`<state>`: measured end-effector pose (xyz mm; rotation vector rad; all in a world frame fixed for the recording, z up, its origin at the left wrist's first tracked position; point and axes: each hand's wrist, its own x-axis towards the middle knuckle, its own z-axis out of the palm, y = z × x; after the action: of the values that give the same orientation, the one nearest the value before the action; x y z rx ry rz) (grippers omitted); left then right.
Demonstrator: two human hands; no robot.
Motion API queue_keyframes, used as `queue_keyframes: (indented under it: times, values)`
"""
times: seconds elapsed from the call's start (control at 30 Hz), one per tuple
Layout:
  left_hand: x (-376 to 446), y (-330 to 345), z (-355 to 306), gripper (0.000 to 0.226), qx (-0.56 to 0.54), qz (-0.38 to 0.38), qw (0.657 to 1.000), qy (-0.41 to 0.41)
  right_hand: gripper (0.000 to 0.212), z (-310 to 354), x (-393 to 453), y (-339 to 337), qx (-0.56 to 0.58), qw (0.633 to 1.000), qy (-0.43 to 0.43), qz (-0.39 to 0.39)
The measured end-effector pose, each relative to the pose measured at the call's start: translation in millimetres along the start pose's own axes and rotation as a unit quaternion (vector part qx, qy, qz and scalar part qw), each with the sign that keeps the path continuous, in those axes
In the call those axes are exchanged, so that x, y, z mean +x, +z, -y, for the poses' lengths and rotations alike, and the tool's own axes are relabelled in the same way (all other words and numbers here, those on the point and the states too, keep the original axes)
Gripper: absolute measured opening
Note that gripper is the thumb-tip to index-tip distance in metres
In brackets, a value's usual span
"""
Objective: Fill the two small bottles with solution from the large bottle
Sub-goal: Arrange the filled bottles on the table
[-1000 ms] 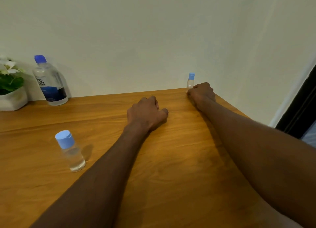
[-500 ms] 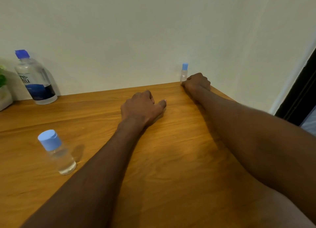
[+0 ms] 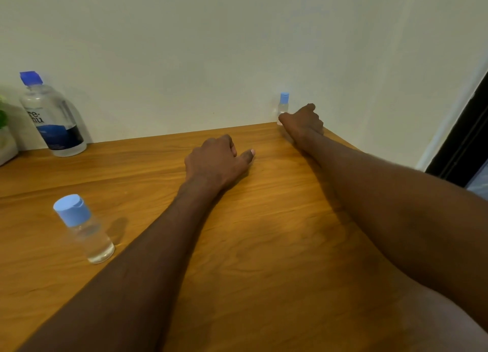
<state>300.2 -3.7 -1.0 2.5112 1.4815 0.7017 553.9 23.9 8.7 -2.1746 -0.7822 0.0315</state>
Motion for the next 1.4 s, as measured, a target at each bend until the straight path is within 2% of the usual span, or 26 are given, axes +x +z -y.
queue_keyframes:
  times: [0.1, 0.2, 0.3, 0.37, 0.47, 0.57, 0.7, 0.83, 1.0, 1.1, 1.13, 1.23, 1.3, 1.4]
  values:
    - [-1.7, -1.8, 0.0, 0.039, 0.0, 0.011, 1.0, 0.004, 0.048, -1.7, -5.0, -5.5, 0.047, 0.999, -0.009, 0.023]
    - [-3.1, -4.0, -0.3, 0.035, 0.006, 0.015, 1.0, 0.009, 0.038, -2.0, -6.1, -16.6, 0.081, 0.988, -0.011, 0.128]
    - [-6.7, -4.5, -1.3, 0.027, -0.004, 0.013, 1.0, 0.012, 0.032, -5.0, -17.9, -37.2, 0.15, 0.96, 0.016, 0.238]
    - [-11.3, -8.8, -3.1, 0.027, 0.012, 0.019, 1.0, 0.012, 0.031, -7.5, -40.7, -51.7, 0.141, 0.95, -0.019, 0.277]
    - [-27.5, -20.7, -12.7, 0.028, 0.021, 0.051, 0.998, 0.02, 0.023, -9.2, -87.3, -70.7, 0.153, 0.951, -0.073, 0.258]
    - [-60.9, -37.0, -22.2, 0.022, -0.069, 0.069, 0.995, 0.031, 0.015, -7.2, -144.0, -87.4, 0.243, 0.943, -0.066, 0.218]
    - [-133.5, -62.5, -16.7, 0.014, -0.235, 0.038, 0.971, 0.012, 0.014, 3.8, -221.6, -104.3, 0.351, 0.905, -0.026, 0.237]
    - [-209.3, -95.3, 6.8, 0.015, -0.278, -0.024, 0.96, -0.005, 0.015, 23.3, -296.3, -107.4, 0.395, 0.879, -0.004, 0.266]
    - [-269.9, -142.5, 61.4, 0.015, -0.232, -0.162, 0.956, -0.074, 0.02, 55.2, -364.7, -92.4, 0.403, 0.857, -0.04, 0.318]
    - [-276.8, -160.8, 99.0, 0.009, -0.178, -0.223, 0.948, -0.141, 0.032, 69.9, -385.6, -67.3, 0.341, 0.881, -0.083, 0.316]
    - [-274.8, -162.7, 109.8, 0.006, -0.164, -0.222, 0.949, -0.155, 0.038, 73.3, -390.1, -58.5, 0.304, 0.898, -0.105, 0.301]
    - [-264.1, -158.0, 131.3, 0.033, -0.179, -0.165, 0.95, -0.196, 0.053, 79.1, -401.1, -45.1, 0.171, 0.935, -0.178, 0.254]
    - [-258.0, -153.8, 137.3, 0.042, -0.188, -0.128, 0.951, -0.208, 0.059, 82.5, -401.6, -41.6, 0.121, 0.942, -0.206, 0.237]
    - [-257.1, -151.3, 139.2, 0.039, -0.161, -0.095, 0.959, -0.211, 0.061, 85.4, -398.9, -39.5, 0.096, 0.943, -0.221, 0.228]
